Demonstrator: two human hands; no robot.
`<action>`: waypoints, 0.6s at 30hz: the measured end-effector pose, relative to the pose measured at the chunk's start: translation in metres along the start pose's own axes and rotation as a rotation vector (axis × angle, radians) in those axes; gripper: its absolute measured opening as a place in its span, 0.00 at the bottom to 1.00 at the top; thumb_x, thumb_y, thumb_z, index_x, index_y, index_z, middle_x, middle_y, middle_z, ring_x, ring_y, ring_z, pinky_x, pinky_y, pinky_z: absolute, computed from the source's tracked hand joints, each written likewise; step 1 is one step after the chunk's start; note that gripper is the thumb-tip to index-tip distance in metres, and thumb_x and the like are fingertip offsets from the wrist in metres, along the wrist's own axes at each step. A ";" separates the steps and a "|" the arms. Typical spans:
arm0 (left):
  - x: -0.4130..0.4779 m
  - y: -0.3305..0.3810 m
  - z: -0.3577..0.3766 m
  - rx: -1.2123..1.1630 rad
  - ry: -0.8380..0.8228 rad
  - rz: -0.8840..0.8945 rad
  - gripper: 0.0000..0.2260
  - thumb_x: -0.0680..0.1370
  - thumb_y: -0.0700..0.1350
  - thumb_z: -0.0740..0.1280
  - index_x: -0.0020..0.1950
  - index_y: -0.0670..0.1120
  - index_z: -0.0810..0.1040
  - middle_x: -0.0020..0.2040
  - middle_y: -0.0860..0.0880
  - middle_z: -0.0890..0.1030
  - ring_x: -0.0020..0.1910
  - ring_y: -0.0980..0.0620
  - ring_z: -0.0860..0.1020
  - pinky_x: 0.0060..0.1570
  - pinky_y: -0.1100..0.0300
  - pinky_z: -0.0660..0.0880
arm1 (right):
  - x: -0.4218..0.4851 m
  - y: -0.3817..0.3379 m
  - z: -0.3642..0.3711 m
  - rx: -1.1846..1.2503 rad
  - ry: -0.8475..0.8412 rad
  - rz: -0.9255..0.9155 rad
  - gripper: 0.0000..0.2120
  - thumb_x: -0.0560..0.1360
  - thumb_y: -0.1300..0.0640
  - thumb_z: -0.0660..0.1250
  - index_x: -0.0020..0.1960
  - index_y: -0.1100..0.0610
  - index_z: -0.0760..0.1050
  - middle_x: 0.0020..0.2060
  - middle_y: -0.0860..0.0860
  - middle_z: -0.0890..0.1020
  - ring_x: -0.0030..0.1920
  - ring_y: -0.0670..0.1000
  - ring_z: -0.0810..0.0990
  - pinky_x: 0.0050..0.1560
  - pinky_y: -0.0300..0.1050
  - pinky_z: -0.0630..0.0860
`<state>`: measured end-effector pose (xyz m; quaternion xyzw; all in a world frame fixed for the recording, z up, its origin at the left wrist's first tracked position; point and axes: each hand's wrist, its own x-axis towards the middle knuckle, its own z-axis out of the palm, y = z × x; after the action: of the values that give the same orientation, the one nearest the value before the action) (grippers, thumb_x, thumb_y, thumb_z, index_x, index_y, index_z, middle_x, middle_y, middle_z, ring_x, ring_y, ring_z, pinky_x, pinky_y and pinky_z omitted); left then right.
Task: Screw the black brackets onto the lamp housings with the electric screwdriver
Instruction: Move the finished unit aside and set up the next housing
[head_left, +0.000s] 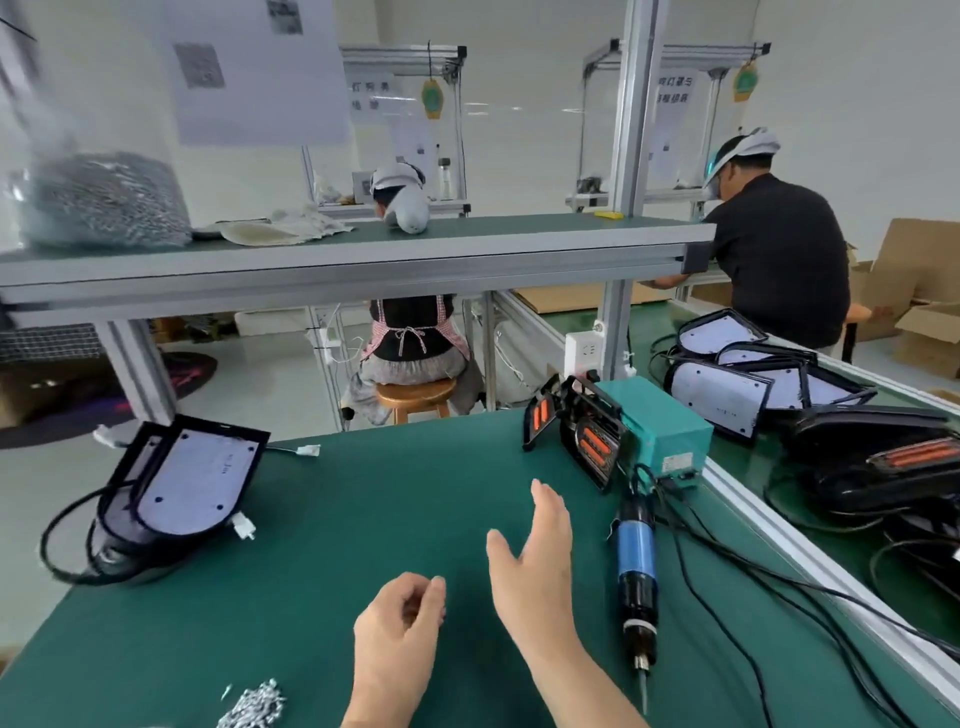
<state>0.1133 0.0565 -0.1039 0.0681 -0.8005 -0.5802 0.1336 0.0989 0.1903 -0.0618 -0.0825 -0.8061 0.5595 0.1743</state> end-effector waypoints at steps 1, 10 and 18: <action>0.000 0.000 0.000 0.004 -0.001 0.001 0.12 0.79 0.45 0.69 0.35 0.45 0.80 0.35 0.46 0.83 0.37 0.48 0.82 0.42 0.57 0.79 | -0.004 0.002 0.008 -0.003 -0.021 0.017 0.33 0.81 0.61 0.64 0.82 0.53 0.53 0.81 0.48 0.54 0.81 0.47 0.48 0.81 0.49 0.50; -0.001 0.003 -0.001 0.050 -0.009 0.052 0.11 0.78 0.44 0.69 0.35 0.45 0.78 0.33 0.50 0.79 0.33 0.57 0.74 0.37 0.66 0.71 | -0.015 0.027 0.036 -0.276 -0.175 -0.059 0.33 0.81 0.58 0.65 0.82 0.56 0.53 0.81 0.51 0.56 0.82 0.51 0.48 0.79 0.48 0.53; 0.005 0.005 -0.008 0.079 -0.040 -0.001 0.06 0.76 0.42 0.66 0.39 0.45 0.80 0.37 0.50 0.81 0.37 0.53 0.78 0.42 0.62 0.76 | -0.009 0.030 0.038 -0.436 -0.240 -0.096 0.16 0.78 0.59 0.69 0.65 0.52 0.78 0.70 0.48 0.75 0.72 0.51 0.69 0.72 0.47 0.61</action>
<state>0.1112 0.0494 -0.0963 0.0622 -0.8254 -0.5494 0.1144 0.0916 0.1651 -0.1038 -0.0129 -0.9256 0.3694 0.0818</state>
